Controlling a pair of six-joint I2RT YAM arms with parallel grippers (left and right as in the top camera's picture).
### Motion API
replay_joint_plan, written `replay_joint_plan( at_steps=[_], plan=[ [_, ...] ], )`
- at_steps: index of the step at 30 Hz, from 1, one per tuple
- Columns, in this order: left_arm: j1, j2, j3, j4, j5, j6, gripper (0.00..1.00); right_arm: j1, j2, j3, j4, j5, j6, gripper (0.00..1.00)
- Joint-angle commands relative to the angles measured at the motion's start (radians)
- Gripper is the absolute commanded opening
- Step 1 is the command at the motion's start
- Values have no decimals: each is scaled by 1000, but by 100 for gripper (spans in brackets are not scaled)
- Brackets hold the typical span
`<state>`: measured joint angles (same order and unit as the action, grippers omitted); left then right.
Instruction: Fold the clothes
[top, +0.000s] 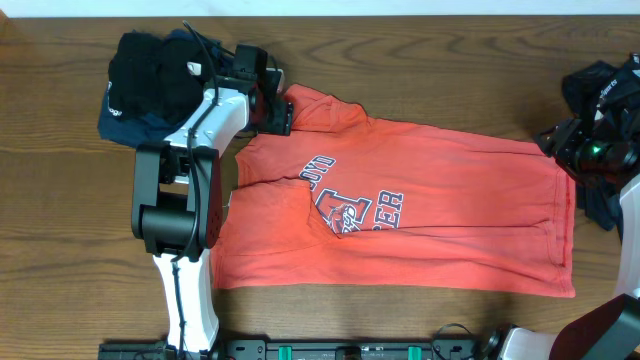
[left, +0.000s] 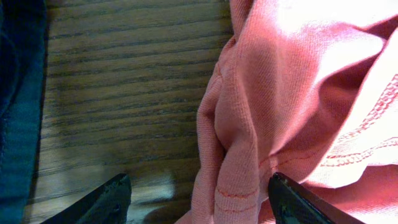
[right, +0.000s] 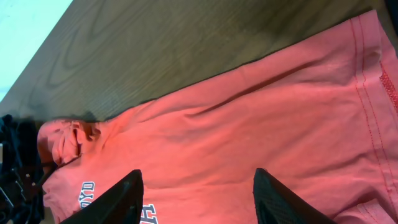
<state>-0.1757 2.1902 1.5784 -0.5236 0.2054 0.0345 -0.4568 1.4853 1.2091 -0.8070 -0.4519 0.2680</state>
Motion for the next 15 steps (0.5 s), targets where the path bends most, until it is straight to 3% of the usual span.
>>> replay_joint_plan(
  at_steps=[1, 4, 15],
  plan=[
    [-13, -34, 11, -2, -54, 14, 73, 6, -9, 6, -2, 3, -15, 55],
    [-11, -39, 14, -2, -112, 14, 73, 6, -9, 6, -6, 4, -15, 55],
    [-34, -118, 16, 0, -46, 14, 68, 6, -9, 6, -15, 23, -15, 56]
  ],
)
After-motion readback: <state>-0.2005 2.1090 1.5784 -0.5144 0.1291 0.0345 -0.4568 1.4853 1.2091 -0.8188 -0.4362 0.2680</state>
